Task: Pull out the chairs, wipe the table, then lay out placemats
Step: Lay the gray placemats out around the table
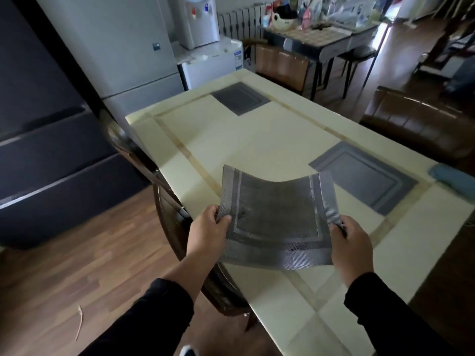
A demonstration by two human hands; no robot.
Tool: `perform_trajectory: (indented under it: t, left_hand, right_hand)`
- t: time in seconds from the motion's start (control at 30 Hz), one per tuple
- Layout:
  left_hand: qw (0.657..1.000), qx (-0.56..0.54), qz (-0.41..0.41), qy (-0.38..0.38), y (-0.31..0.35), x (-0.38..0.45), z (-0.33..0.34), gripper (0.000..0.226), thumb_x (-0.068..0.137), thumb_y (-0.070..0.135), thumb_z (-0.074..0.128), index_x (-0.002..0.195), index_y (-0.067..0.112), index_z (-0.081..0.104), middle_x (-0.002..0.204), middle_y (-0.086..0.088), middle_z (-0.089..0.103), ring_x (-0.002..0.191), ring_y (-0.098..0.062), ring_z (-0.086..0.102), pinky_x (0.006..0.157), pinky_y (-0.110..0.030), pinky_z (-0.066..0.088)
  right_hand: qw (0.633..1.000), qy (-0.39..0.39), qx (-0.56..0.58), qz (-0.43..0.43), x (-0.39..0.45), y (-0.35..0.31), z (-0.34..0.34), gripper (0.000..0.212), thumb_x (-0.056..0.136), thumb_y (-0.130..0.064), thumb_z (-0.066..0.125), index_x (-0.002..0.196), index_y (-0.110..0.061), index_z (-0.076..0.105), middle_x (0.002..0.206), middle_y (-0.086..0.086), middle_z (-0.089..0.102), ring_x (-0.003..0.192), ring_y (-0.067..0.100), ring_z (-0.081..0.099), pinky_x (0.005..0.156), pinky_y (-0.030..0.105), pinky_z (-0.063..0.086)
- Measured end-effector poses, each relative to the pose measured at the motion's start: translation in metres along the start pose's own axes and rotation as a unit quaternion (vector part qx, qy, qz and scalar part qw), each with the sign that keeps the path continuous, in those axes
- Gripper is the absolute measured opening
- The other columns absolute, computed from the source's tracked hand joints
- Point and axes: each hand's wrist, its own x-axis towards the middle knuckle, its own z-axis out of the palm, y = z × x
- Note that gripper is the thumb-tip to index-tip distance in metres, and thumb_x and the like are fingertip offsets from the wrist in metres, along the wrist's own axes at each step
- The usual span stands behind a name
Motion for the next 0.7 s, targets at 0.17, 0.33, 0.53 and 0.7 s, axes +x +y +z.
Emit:
perform_trajectory:
  t: [0.17,0.33,0.53,0.7]
  left_hand:
    - [0.997,0.002,0.06,-0.052,-0.017,0.066,-0.036,0.013,0.096,0.032,0.058,0.105,0.023,0.063,0.09,0.012,0.067,0.08,-0.003,0.06,0.062,-0.023,0.043]
    - [0.991,0.015,0.101,-0.085,-0.035,0.13,-0.067,0.007,0.094,0.031,0.062,0.099,0.027,0.064,0.087,0.014,0.068,0.079,-0.003,0.061,0.062,-0.025,0.044]
    - [0.982,0.033,0.133,-0.127,-0.039,0.186,-0.071,0.011,0.09,0.03,0.068,0.1,0.026,0.065,0.084,0.016,0.064,0.079,-0.004,0.06,0.061,-0.019,0.039]
    - [0.982,0.057,0.147,-0.102,-0.037,0.223,-0.069,0.01,0.088,0.031,0.068,0.097,0.026,0.066,0.084,0.013,0.066,0.08,-0.013,0.059,0.066,-0.026,0.038]
  right_hand:
    - [0.998,0.054,-0.009,0.036,-0.001,-0.034,0.048,0.014,0.096,-0.006,0.05,0.099,-0.008,0.063,0.085,0.004,0.061,0.079,0.027,0.054,0.062,0.03,0.036]
    - [0.989,0.108,-0.005,0.097,-0.016,-0.067,0.1,0.012,0.097,-0.01,0.051,0.1,-0.007,0.063,0.086,0.007,0.062,0.079,0.03,0.055,0.068,0.033,0.035]
    - [0.98,0.138,0.001,0.145,-0.021,-0.092,0.132,0.013,0.097,-0.01,0.053,0.105,-0.01,0.063,0.091,0.005,0.065,0.079,0.024,0.056,0.065,0.03,0.036]
    - [0.978,0.147,0.0,0.148,0.005,-0.1,0.151,0.008,0.094,-0.013,0.057,0.101,-0.011,0.062,0.09,0.006,0.068,0.081,0.027,0.06,0.069,0.033,0.044]
